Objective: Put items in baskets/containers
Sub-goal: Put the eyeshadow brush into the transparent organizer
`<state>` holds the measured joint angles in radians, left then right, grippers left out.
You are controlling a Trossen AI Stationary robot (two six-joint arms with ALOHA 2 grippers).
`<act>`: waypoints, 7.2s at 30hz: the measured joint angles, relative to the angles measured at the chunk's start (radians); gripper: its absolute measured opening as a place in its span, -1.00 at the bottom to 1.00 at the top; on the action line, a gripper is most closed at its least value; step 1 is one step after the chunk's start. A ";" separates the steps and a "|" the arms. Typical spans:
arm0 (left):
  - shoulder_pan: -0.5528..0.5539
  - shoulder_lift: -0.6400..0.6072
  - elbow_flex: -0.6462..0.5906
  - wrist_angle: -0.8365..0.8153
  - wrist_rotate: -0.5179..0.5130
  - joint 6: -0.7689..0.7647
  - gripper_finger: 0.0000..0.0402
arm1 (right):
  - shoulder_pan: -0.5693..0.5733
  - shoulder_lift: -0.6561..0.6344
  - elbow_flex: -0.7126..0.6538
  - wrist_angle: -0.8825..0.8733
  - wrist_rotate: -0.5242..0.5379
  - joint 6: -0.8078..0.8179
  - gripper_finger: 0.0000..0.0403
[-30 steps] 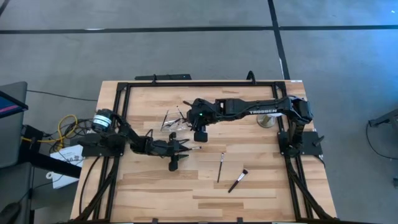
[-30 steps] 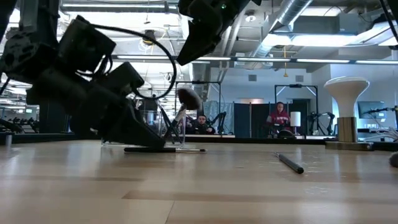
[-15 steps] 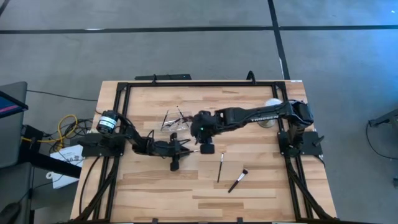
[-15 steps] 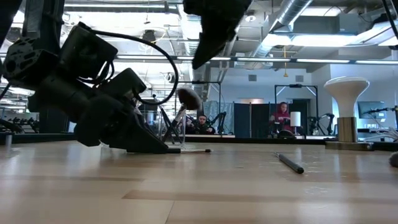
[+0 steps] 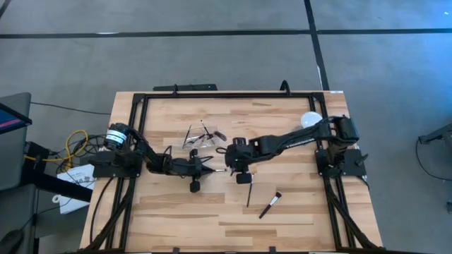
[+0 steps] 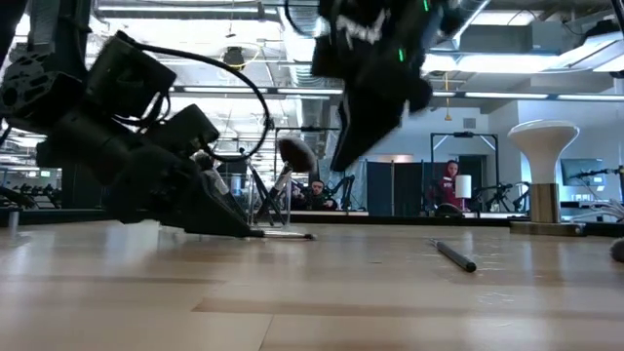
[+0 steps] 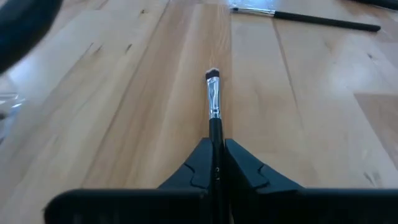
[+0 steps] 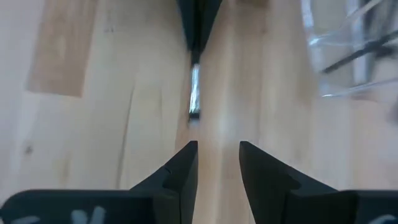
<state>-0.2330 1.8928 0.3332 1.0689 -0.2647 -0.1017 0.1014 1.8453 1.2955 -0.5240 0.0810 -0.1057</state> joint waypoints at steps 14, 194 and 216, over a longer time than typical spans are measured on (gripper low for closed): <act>0.000 -0.059 -0.047 0.018 -0.048 -0.012 -0.90 | -0.007 0.052 -0.275 0.741 -0.015 -0.086 -0.47; -0.038 -0.945 -0.296 0.010 -0.049 -0.053 -0.53 | -0.129 0.234 0.217 0.419 0.577 -1.444 -0.72; -0.038 -0.943 -0.296 0.009 -0.049 -0.053 -0.53 | -0.081 0.127 0.216 0.438 0.680 -1.344 -0.70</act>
<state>-0.2714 0.9493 0.0372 1.0779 -0.3134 -0.1551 0.0203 1.9720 1.5116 -0.0864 0.7613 -1.4493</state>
